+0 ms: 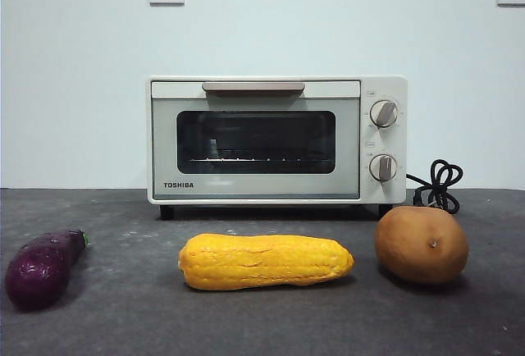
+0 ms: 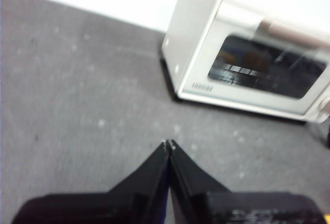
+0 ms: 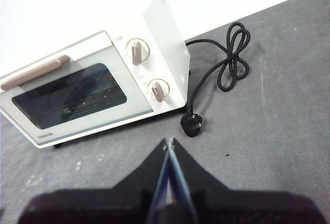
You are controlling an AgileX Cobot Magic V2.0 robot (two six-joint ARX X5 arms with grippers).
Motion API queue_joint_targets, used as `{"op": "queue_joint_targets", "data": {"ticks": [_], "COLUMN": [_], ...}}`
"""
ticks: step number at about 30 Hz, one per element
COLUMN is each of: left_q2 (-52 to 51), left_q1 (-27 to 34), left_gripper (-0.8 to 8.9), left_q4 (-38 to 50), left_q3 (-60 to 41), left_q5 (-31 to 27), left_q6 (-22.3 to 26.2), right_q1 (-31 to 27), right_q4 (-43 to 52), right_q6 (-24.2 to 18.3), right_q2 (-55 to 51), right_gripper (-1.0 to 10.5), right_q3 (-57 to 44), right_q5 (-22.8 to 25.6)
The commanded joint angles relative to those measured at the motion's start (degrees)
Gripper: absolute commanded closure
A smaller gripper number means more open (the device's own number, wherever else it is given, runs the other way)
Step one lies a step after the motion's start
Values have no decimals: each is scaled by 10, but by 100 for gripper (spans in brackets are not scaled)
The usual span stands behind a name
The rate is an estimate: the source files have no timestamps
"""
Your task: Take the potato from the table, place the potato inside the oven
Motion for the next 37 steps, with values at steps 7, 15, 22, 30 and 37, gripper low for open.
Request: {"op": "queue_joint_targets", "data": {"ticks": [7,15,22,30,37], "left_q2": [2,95,195,229,229], "left_q1": [1,1,1,0,0], "left_gripper": [820,821,821,821,821], "left_q4": [-78,-157,-226,-273,-275], "left_q3": [111,220,315,359,359], "left_q5": [27,108,155,163,163], "left_q6": [-12,12,77,128,133], "right_q1": [1,1,2,2,2], "right_q4": [-105,-256,-376,-390,-390], "right_q6": [-53,-163,-250,-256,-256], "right_q2": [143,272,327,332,332], "right_gripper": [959,959,958,958,958], "right_q3": [171,347,436,444,444], "right_q5": [-97,-194,-207,-207,-207]}}
